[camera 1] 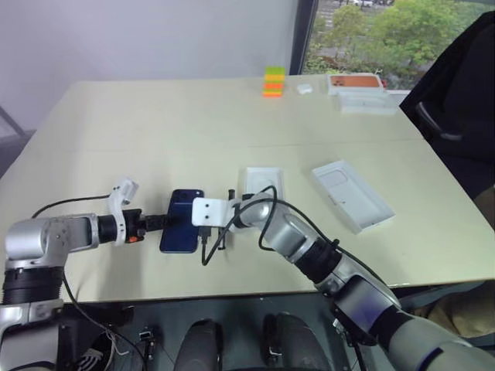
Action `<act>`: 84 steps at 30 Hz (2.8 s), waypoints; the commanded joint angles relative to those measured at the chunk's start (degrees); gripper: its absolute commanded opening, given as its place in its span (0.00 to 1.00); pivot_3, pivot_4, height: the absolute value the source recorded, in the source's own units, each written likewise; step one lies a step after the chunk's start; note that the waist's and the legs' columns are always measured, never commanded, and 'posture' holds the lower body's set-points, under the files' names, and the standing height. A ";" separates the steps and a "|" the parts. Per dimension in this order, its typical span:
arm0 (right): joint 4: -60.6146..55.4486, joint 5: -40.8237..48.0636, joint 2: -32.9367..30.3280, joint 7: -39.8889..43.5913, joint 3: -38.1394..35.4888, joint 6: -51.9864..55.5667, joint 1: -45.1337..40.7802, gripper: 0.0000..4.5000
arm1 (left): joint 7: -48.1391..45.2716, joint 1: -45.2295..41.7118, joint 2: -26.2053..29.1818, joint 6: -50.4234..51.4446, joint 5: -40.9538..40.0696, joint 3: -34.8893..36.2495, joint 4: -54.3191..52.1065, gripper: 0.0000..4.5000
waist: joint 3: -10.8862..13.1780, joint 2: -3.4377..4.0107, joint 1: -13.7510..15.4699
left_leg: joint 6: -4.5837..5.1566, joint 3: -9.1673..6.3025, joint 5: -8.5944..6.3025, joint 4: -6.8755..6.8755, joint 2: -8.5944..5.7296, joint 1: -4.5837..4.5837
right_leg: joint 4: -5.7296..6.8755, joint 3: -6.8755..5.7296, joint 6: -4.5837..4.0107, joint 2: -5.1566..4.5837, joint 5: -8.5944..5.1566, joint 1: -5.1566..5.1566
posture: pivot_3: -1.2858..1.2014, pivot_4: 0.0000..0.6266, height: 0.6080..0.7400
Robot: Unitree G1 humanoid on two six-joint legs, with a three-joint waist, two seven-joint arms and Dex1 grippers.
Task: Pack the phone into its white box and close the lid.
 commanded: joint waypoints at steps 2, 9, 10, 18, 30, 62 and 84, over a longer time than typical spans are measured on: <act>0.05 0.00 1.11 -0.22 0.48 -0.32 -0.23 0.01 | 0.36 2.29 -4.65 5.00 -3.26 -0.97 0.88 0.76 | 0.00 0.00 0.09 | 0.00 0.00 -0.01 -0.05 0.00 0.20 | -0.10 0.00 0.04 -0.01 -0.04 0.21 | 0.52 0.24 1.00; 1.01 -0.06 1.02 -1.16 -0.30 -1.36 -0.99 0.01 | 1.10 2.06 -7.12 5.61 -5.18 2.52 0.86 0.76 | 0.00 -0.01 0.04 | 0.01 0.00 -0.02 -0.07 0.00 0.22 | -0.18 0.01 0.04 -0.03 -0.05 0.26 | 0.52 0.24 1.00; 1.04 -0.06 1.04 -1.16 -0.31 -1.47 -1.05 0.01 | 1.11 2.38 -7.34 5.51 -5.38 2.48 0.43 0.76 | 0.00 -0.02 0.04 | 0.01 0.00 -0.02 -0.07 0.00 0.22 | -0.19 0.01 0.04 -0.03 -0.05 0.26 | 0.52 0.24 1.00; 0.83 -0.35 -0.12 -0.80 -0.24 -2.79 -0.65 0.00 | 2.51 3.07 -7.56 3.92 -6.29 4.61 0.13 0.71 | 0.03 -0.05 -0.01 | 0.01 -0.01 -0.03 -0.09 0.01 0.20 | -0.20 0.06 0.02 -0.04 -0.06 0.23 | 0.52 0.24 1.00; -0.38 -1.01 -5.19 -0.87 -1.38 -3.93 0.49 0.00 | 3.55 2.83 -9.84 4.92 -9.54 7.35 1.78 0.28 | 0.09 -0.13 0.02 | 0.01 -0.05 -0.03 -0.07 0.00 -0.15 | -0.26 0.04 0.00 -0.04 -0.03 -0.02 | 0.52 0.24 1.00; -18.82 33.08 -24.84 11.34 -37.43 2.01 13.13 0.12 | 9.63 -0.79 -13.81 -1.92 -19.42 13.19 -6.86 0.00 | 0.57 -0.70 0.41 | 0.01 0.00 -0.02 -0.02 0.01 -0.77 | -0.35 -0.03 -0.03 0.02 0.02 -0.57 | 0.52 0.24 1.00; -19.03 38.26 -36.87 17.08 -42.16 -8.18 22.82 0.94 | 29.30 -15.40 -34.99 1.93 -23.70 7.97 0.91 0.00 | 0.99 -0.94 1.04 | 0.14 0.16 -0.09 0.13 0.03 -0.73 | -0.35 0.10 0.09 0.23 -0.01 -0.53 | 0.52 0.24 1.00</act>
